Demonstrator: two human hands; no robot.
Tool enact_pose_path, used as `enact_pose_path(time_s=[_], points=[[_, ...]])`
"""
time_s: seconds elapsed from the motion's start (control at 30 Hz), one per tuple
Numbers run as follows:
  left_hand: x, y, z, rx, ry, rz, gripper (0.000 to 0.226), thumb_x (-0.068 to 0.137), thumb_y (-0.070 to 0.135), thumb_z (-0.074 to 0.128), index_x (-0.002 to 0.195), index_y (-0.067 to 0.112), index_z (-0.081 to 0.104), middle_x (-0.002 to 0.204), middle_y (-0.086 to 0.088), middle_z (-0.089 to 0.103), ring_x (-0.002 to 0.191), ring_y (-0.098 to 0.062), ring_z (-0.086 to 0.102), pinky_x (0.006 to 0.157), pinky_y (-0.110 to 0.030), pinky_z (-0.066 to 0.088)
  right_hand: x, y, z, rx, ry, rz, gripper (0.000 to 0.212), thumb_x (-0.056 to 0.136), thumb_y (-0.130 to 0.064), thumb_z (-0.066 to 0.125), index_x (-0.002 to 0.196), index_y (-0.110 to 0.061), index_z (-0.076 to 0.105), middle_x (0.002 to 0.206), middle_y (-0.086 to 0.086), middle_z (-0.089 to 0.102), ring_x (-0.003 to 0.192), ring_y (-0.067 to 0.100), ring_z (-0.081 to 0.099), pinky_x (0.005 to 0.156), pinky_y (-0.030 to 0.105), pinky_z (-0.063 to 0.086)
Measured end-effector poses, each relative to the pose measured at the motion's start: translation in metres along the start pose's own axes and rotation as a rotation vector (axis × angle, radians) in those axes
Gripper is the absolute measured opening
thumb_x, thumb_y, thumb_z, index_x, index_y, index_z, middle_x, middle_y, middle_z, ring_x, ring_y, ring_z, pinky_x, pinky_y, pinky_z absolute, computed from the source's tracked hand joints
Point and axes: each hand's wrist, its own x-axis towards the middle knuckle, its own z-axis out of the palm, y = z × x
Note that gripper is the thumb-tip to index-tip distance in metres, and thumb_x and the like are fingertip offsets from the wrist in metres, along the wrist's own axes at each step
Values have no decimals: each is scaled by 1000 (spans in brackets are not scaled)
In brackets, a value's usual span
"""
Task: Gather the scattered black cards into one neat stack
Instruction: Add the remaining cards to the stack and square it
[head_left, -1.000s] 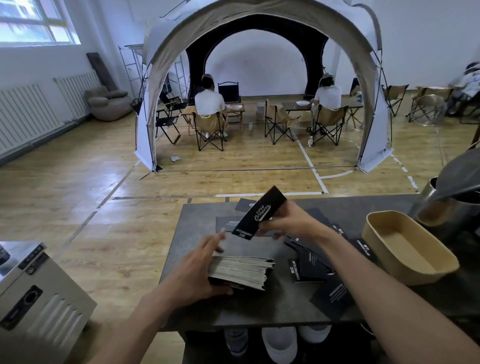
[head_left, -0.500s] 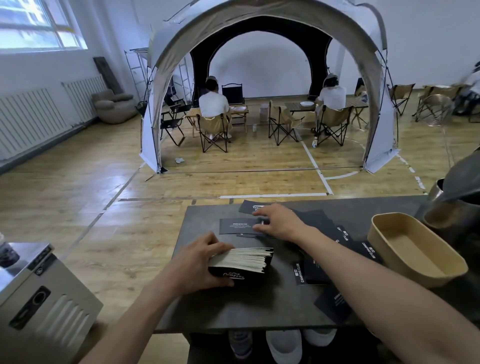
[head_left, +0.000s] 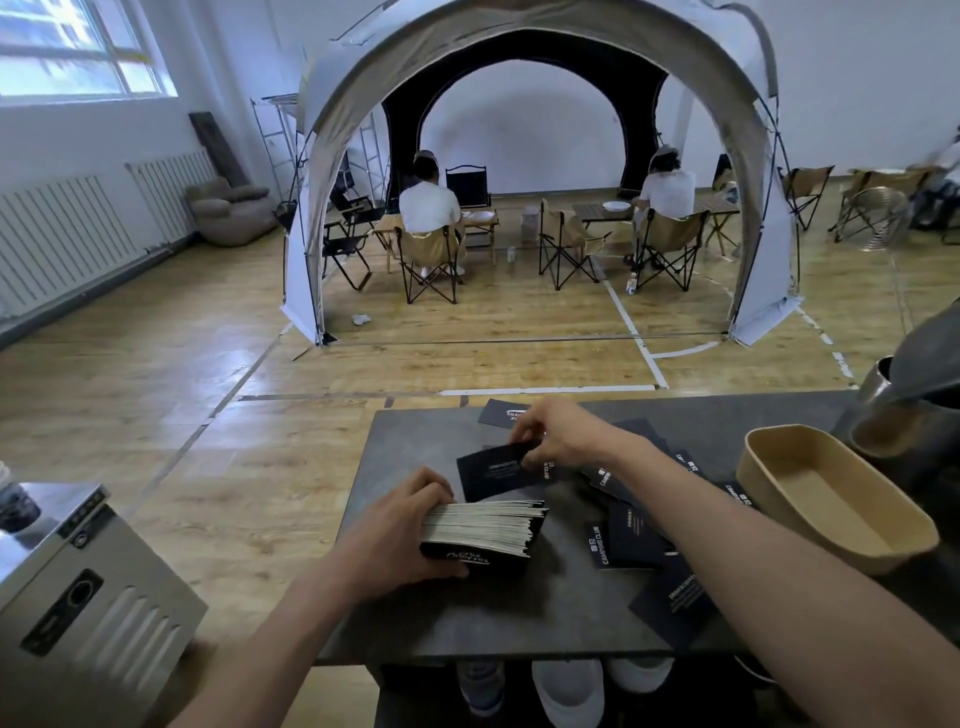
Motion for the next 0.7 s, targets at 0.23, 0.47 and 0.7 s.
enact_pose_path(time_s=[0.23, 0.47, 0.7], points=[[4, -7, 6, -51, 68, 55, 66, 61, 66, 88, 110, 28, 64, 114, 20, 54, 101, -2, 58, 87, -23, 50, -28, 14, -60, 205, 311, -163, 29, 84, -4, 74, 78, -32, 77, 142, 1, 59, 131, 13, 55, 108, 37, 47], [17, 8, 9, -60, 29, 37, 86, 61, 65, 88, 135, 49, 48, 122, 30, 49, 111, 4, 53, 96, -29, 52, -27, -18, -28, -42, 197, -151, 27, 89, -8, 57, 100, -17, 81, 96, 1, 77, 83, 13, 68, 70, 20, 54], [16, 3, 16, -118, 126, 18, 129, 56, 75, 86, 159, 42, 17, 167, 17, 17, 153, -7, 27, 120, -31, 35, -31, -33, 5, 325, -317, -58, 15, 95, -3, 60, 107, -5, 68, 113, 12, 75, 96, 18, 71, 87, 32, 58]])
